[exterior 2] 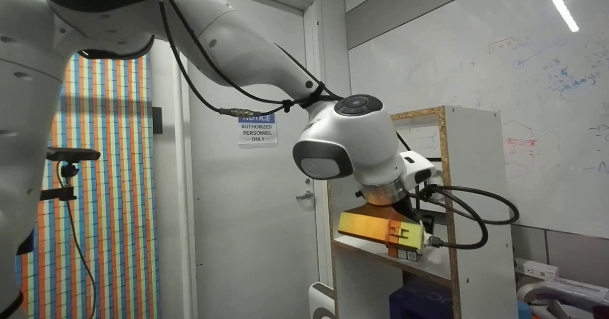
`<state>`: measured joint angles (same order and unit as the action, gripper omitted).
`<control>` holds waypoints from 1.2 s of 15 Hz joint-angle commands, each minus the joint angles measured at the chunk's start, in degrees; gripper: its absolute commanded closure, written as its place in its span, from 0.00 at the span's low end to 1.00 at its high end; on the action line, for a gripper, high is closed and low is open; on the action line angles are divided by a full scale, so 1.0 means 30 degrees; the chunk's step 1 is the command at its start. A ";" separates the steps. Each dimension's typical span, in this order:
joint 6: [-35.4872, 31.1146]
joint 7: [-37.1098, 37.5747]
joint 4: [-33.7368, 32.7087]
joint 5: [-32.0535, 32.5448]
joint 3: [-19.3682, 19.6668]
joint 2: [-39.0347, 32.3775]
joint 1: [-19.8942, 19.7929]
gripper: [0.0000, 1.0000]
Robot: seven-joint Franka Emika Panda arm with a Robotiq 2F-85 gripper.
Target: Pick the Rubik's cube and put it on top of the cabinet
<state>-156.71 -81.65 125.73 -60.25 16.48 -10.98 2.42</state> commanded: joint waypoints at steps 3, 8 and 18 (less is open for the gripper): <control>0.1907 0.3922 0.1504 0.4887 -0.0326 0.3227 -0.1397 0.62; 0.7404 0.9132 0.2454 1.2545 -0.0052 0.7546 -0.2667 0.62; 0.9219 1.6138 -0.0236 1.2162 -0.0453 1.2558 -0.1996 0.62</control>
<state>-125.03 -37.69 128.21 -20.39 14.79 26.80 -5.75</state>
